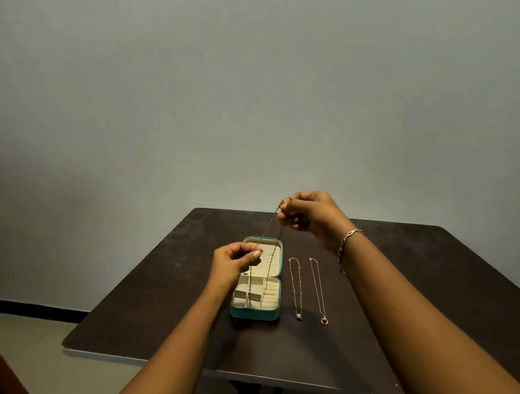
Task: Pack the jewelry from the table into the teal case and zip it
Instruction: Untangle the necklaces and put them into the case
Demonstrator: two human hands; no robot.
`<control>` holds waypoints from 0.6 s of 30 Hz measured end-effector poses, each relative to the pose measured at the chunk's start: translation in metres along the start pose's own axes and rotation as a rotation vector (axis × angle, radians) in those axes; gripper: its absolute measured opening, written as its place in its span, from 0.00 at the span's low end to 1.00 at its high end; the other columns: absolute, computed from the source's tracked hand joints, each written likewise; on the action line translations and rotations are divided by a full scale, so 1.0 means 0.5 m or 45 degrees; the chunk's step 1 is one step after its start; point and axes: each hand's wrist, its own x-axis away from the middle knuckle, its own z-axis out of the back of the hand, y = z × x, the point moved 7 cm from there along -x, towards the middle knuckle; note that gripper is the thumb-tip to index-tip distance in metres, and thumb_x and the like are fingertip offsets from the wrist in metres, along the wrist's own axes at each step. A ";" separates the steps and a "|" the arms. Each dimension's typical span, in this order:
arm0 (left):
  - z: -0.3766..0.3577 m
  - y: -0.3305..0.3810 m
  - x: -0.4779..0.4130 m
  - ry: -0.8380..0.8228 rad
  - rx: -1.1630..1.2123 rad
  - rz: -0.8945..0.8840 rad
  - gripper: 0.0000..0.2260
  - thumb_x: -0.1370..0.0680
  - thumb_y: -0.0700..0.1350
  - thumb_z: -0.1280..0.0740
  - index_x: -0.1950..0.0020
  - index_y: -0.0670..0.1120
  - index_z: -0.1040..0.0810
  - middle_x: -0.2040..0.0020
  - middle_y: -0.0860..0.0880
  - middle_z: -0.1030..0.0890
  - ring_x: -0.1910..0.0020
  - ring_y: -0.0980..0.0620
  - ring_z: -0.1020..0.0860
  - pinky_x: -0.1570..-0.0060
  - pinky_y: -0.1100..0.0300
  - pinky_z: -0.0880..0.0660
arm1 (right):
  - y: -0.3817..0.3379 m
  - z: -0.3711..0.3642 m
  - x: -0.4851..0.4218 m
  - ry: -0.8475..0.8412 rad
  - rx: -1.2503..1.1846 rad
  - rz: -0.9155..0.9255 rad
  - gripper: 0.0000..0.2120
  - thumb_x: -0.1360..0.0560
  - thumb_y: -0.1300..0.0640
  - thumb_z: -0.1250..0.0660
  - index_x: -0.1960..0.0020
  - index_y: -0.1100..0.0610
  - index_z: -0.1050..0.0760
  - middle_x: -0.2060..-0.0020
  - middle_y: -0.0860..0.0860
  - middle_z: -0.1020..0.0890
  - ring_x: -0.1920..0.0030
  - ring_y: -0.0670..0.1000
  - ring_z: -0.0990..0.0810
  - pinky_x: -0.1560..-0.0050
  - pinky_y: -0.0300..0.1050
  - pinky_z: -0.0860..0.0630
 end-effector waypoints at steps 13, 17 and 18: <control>-0.041 -0.038 0.061 -0.007 0.108 0.184 0.04 0.26 0.34 0.34 0.60 0.40 0.22 0.68 0.45 0.21 0.68 0.53 0.23 0.66 0.64 0.25 | -0.104 0.077 0.036 0.000 0.025 0.043 0.07 0.27 0.66 0.37 0.62 0.58 0.25 0.74 0.49 0.21 0.69 0.48 0.19 0.65 0.38 0.27; -0.052 -0.054 0.081 0.033 0.268 0.283 0.04 0.25 0.33 0.35 0.59 0.39 0.23 0.71 0.46 0.21 0.73 0.55 0.22 0.73 0.65 0.23 | -0.119 0.101 0.044 0.009 0.101 0.027 0.06 0.26 0.66 0.36 0.60 0.58 0.25 0.73 0.50 0.20 0.70 0.46 0.19 0.66 0.37 0.25; -0.055 -0.057 0.084 0.033 0.277 0.295 0.04 0.25 0.33 0.35 0.59 0.38 0.23 0.69 0.45 0.21 0.73 0.55 0.22 0.73 0.65 0.23 | -0.122 0.108 0.045 0.016 0.107 0.018 0.06 0.26 0.66 0.36 0.60 0.59 0.24 0.71 0.51 0.20 0.70 0.47 0.19 0.66 0.37 0.25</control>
